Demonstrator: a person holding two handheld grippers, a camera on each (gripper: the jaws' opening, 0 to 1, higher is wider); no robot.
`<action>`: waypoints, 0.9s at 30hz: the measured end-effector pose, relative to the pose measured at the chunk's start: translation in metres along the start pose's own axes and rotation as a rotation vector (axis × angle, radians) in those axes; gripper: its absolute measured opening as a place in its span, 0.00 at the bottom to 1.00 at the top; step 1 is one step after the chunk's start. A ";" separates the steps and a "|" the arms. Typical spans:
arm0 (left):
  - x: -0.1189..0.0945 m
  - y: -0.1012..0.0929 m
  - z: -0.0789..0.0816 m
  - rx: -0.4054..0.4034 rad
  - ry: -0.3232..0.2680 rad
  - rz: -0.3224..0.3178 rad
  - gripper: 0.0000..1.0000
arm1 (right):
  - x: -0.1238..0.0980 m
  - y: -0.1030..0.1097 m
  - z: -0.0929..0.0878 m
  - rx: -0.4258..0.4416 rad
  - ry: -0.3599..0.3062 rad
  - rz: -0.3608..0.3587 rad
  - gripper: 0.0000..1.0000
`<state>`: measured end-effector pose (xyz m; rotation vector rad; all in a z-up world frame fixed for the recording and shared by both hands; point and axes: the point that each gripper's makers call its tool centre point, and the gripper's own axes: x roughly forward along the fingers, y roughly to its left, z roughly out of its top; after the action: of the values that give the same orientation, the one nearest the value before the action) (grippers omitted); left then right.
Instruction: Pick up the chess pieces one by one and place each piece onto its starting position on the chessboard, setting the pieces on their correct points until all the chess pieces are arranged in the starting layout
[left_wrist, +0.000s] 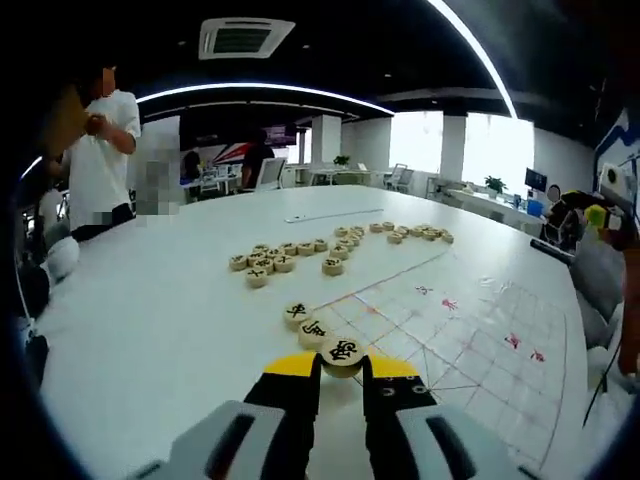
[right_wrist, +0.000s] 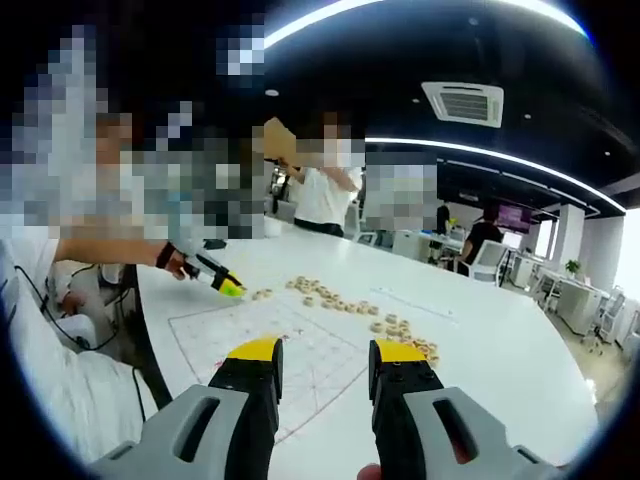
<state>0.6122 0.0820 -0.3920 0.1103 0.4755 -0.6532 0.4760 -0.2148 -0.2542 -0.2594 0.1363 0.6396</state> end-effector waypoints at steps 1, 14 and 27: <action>0.001 -0.001 -0.002 0.003 0.006 0.000 0.19 | 0.000 0.000 0.000 0.000 0.001 0.000 0.35; 0.015 0.002 -0.004 -0.005 0.017 0.017 0.19 | 0.001 0.002 -0.001 -0.005 0.002 0.008 0.35; 0.016 0.000 -0.005 0.005 0.030 0.028 0.19 | 0.000 0.005 0.000 -0.015 0.002 0.020 0.36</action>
<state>0.6210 0.0747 -0.4037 0.1312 0.5004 -0.6260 0.4723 -0.2108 -0.2551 -0.2739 0.1364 0.6603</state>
